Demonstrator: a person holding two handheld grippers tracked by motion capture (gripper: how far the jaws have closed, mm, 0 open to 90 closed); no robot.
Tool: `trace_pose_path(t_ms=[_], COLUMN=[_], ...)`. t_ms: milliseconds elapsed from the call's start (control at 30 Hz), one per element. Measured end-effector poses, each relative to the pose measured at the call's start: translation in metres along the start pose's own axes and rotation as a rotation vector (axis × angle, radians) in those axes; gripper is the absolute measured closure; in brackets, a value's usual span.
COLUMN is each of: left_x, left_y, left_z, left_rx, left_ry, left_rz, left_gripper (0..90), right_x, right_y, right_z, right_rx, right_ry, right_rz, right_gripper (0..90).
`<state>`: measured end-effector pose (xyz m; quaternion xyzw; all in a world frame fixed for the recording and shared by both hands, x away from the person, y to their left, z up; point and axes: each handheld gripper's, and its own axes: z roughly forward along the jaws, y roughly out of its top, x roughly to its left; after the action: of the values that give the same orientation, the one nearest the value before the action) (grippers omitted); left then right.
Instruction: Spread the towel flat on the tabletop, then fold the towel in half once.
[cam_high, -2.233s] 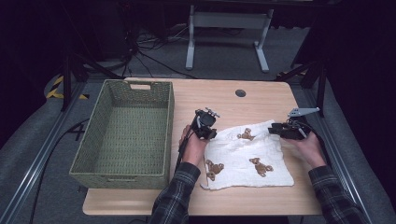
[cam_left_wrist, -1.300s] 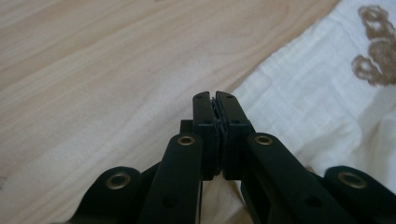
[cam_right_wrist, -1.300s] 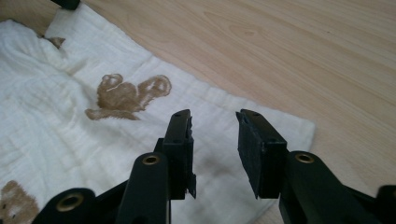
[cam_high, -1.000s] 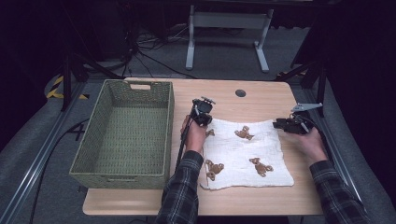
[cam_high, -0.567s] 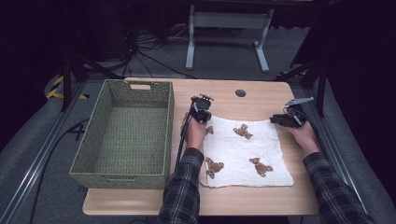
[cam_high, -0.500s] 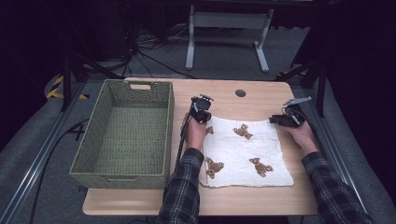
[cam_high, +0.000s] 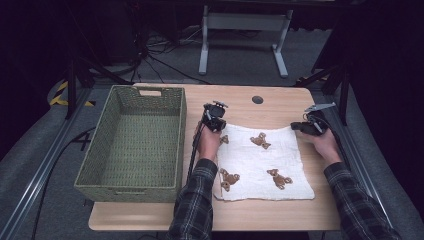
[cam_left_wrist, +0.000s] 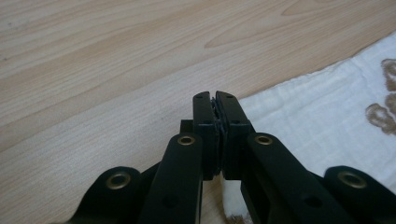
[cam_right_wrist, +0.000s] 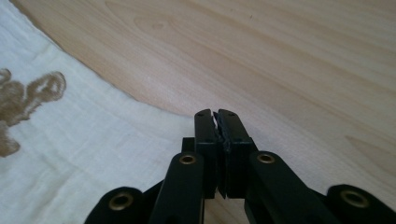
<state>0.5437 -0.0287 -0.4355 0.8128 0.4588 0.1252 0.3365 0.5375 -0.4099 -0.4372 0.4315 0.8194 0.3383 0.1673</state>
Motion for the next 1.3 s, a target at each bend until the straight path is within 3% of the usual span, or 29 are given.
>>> trace_pose_path(t_ms=[200, 400, 800, 1033, 1300], left_x=[-0.006, -0.012, -0.029, -0.033, -0.039], left_y=[0.006, 0.009, -0.008, -0.020, -0.041], left_z=[-0.008, -0.019, -0.040, -0.054, -0.068], left_rx=[-0.030, -0.052, -0.059, -0.064, -0.063], left_ry=[-0.004, -0.017, -0.026, -0.059, -0.046], left_rz=[0.018, 0.030, 0.074, 0.063, 0.076], left_gripper=[87.8, 87.8, 87.7, 87.8, 87.7], right_x=[-0.005, -0.003, 0.016, 0.023, 0.034], right_y=[0.011, 0.010, -0.015, -0.027, -0.046], right_z=[-0.027, -0.040, -0.063, -0.072, -0.086], right_rx=[-0.073, -0.108, -0.165, -0.181, -0.179], right_ry=[-0.041, -0.020, 0.055, 0.093, 0.118], right_rz=[-0.008, -0.004, -0.011, -0.025, -0.051], right_gripper=[87.8, 87.8, 87.7, 87.7, 87.6])
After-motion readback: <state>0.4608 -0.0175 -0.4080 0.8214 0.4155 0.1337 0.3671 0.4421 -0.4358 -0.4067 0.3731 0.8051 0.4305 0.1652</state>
